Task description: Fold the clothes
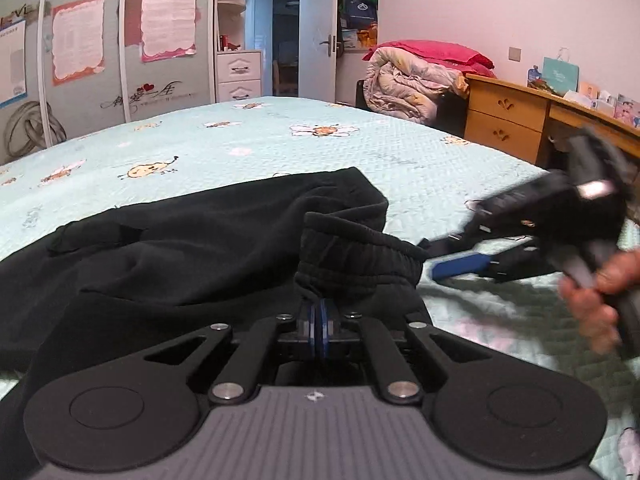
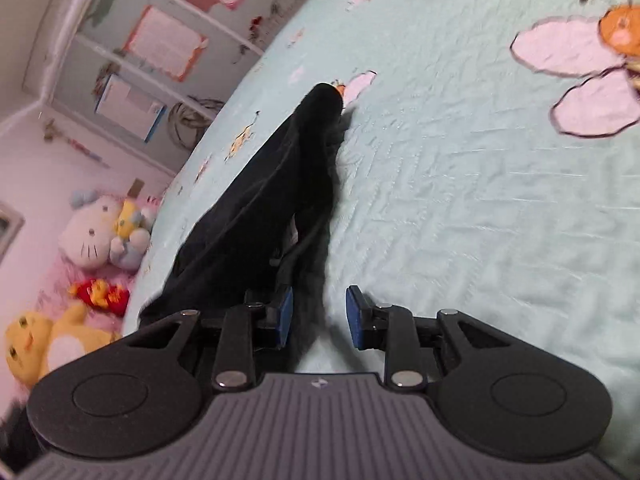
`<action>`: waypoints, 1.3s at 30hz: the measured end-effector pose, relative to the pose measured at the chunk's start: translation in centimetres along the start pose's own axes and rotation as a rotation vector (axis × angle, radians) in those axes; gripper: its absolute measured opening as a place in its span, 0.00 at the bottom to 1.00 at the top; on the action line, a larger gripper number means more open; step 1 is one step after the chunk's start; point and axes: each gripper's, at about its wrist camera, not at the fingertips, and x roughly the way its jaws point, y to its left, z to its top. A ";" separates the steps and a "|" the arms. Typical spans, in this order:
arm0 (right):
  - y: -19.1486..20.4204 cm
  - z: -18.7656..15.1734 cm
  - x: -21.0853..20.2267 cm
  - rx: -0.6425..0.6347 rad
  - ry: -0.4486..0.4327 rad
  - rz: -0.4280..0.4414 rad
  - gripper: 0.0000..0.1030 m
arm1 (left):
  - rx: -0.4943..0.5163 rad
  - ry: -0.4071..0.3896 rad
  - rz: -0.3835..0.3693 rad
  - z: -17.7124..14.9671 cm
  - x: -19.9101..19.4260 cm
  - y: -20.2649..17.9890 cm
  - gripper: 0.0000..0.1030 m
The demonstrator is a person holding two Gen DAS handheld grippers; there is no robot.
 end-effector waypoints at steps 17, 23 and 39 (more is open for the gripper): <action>0.1 3.2 5.3 0.036 0.090 0.036 0.09 | -0.009 -0.037 -0.054 -0.1 -1.8 -0.3 0.04; 1.4 2.0 0.4 -0.187 -0.112 -0.177 0.04 | -0.009 -0.016 -0.126 -0.1 -3.5 0.9 0.14; -1.7 1.9 0.1 -0.133 -0.096 -0.148 0.02 | -0.137 0.091 0.227 -4.1 -5.6 15.2 0.72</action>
